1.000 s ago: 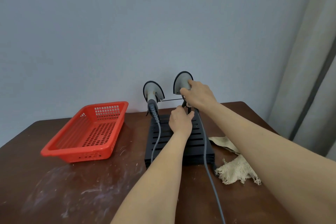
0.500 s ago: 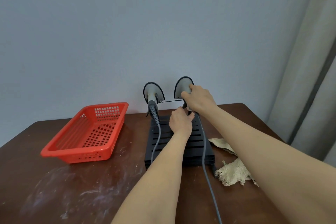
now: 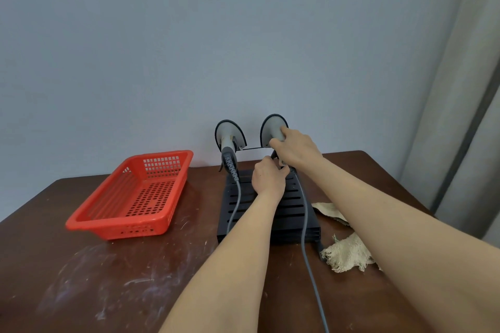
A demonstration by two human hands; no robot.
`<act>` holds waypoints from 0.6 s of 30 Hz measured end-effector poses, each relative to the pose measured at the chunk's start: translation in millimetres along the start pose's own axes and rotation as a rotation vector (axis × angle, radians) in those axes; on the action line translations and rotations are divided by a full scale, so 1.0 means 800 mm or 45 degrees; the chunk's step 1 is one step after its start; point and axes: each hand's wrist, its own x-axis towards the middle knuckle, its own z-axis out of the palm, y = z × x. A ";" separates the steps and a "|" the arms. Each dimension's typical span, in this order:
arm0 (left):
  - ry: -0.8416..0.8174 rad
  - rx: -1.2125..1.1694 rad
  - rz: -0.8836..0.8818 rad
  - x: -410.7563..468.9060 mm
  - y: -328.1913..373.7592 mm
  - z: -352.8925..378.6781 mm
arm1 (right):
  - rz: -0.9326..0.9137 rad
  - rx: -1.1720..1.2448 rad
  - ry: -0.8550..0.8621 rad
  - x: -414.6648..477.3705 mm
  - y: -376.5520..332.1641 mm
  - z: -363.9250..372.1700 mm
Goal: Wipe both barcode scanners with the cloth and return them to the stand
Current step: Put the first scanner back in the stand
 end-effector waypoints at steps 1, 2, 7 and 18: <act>-0.022 0.002 -0.001 0.000 0.000 -0.002 | 0.004 0.012 -0.006 0.000 0.000 0.000; -0.044 0.009 0.002 0.001 0.000 -0.004 | 0.005 0.018 -0.010 0.000 0.000 -0.001; -0.129 0.019 0.043 0.004 0.005 -0.018 | 0.023 0.004 -0.024 -0.001 0.002 -0.005; -0.219 0.116 0.093 -0.002 0.014 -0.058 | 0.091 -0.006 -0.051 -0.009 0.002 -0.010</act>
